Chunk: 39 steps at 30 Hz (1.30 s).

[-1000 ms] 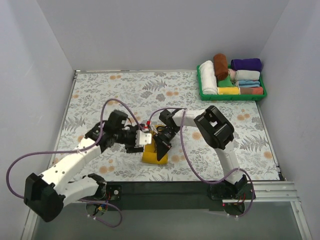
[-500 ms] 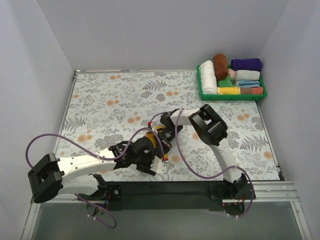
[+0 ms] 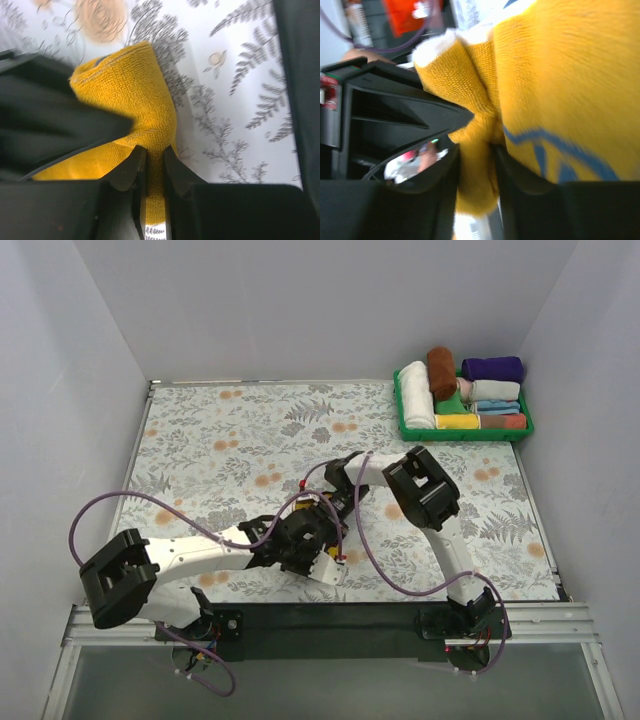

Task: Roll the towels
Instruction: Roll the towel

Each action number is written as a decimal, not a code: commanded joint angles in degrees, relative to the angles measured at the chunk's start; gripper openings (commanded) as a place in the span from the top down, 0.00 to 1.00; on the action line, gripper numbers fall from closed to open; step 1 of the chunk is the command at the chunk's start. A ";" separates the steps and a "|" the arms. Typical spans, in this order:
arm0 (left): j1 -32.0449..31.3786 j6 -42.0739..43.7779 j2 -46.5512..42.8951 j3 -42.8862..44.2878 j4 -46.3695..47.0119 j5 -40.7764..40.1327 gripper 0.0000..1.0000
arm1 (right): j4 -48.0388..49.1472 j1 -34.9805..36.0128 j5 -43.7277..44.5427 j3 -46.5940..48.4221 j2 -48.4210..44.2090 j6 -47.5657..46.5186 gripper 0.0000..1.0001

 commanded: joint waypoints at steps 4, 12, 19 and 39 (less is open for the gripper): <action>2.89 -0.04 6.03 3.80 -17.05 22.18 1.00 | 4.66 -11.11 18.75 4.40 -12.33 0.39 0.52; 14.93 2.68 20.52 15.66 -27.76 31.59 1.00 | 5.80 -19.48 21.91 -0.25 -27.99 -2.94 0.41; 20.91 0.66 35.29 28.50 -34.54 33.79 1.00 | 12.12 -19.92 25.60 -12.20 -48.09 -5.15 0.39; 29.08 -4.87 56.57 44.95 -36.57 33.71 1.00 | 27.77 13.64 53.55 -23.02 -43.30 -4.44 0.39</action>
